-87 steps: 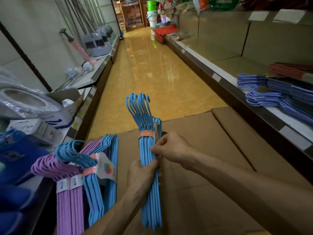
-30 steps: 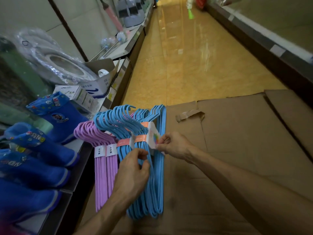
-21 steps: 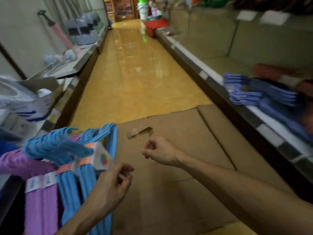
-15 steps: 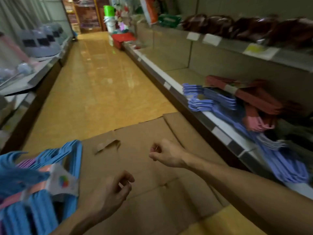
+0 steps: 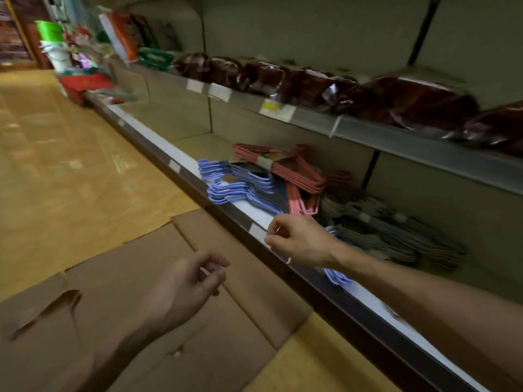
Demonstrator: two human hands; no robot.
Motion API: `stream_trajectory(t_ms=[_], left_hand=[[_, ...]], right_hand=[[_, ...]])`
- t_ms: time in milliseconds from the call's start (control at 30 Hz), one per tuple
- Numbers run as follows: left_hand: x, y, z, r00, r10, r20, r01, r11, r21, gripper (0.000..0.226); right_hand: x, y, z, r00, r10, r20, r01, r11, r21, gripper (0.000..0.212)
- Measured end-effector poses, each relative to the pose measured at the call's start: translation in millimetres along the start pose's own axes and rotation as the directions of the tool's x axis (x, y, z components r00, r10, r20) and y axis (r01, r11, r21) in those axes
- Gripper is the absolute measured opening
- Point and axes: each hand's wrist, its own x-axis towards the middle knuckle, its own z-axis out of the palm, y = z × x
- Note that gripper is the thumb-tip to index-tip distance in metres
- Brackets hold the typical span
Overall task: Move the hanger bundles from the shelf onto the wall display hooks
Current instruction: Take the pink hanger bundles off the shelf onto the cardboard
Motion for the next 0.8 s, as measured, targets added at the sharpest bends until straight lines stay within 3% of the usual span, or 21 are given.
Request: stream_trajectory(t_ms=[167,300,467,633,800], left_hand=[[24,21,17,0.996,0.087,-0.035,-0.09,0.989,-0.113,0.021],[35,28,28,0.991,0.126,-0.053,-0.133,0.976,-0.171,0.021],[57,32,30,0.98,0.154,-0.128,-0.181,0.953,-0.245,0.018],[87,32,39,0.978,0.113,-0.174,-0.166,0.93,-0.327,0.017],[122,25,43,0.985,0.121,-0.123,-0.152,0.947,-0.284,0.017]], right_hand=[[4,22,-31,0.986,0.086,-0.143,-0.086,0.996,0.003,0.01],[34,44,-60,0.929,0.177,-0.324,-0.188,0.982,-0.005,0.012],[83,73,-89,0.855,0.325,-0.405,-0.355,0.935,0.001,0.018],[123,92,-82,0.861,0.406,-0.307,-0.431,0.902,-0.017,0.038],[154,111,-72,0.862,0.453,-0.228,-0.424,0.89,0.167,0.03]])
